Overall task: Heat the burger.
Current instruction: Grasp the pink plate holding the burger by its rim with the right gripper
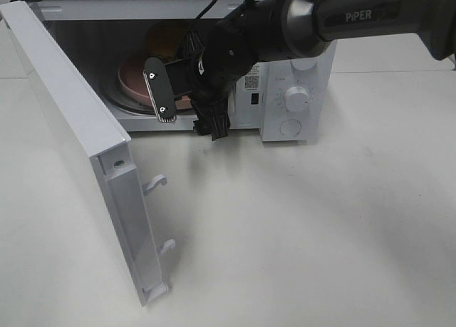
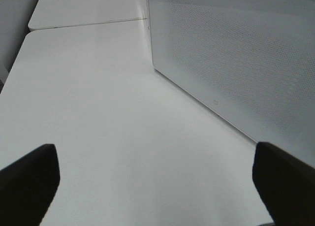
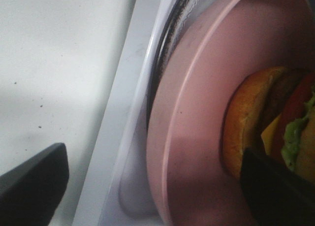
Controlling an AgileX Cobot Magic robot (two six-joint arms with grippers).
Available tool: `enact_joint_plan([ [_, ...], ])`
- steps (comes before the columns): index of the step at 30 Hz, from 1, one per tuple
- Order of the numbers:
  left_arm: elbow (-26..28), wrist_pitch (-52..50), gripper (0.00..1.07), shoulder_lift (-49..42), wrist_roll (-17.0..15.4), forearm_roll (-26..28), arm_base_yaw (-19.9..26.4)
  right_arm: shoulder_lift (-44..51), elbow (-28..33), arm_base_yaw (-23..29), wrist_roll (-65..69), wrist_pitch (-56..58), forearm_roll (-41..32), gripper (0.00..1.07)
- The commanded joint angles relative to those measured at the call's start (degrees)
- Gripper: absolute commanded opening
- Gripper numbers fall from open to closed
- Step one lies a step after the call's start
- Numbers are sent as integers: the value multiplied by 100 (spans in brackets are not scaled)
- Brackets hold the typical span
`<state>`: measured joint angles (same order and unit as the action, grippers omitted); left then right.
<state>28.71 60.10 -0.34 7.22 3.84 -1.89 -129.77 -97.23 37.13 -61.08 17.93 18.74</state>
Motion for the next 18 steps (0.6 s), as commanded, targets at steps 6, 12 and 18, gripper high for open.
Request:
enact_joint_plan([
  [6,-23,-52,100,-92,-6,0,17,-189,-178,-103,80,-109,-86,89],
  [12,-23,-52,100,-92,0,0,17,-407,-361,-155,80,-275,-218,88],
  [18,-23,-52,100,-92,0,0,17,-458,-361,-172,80,-298,-212,87],
])
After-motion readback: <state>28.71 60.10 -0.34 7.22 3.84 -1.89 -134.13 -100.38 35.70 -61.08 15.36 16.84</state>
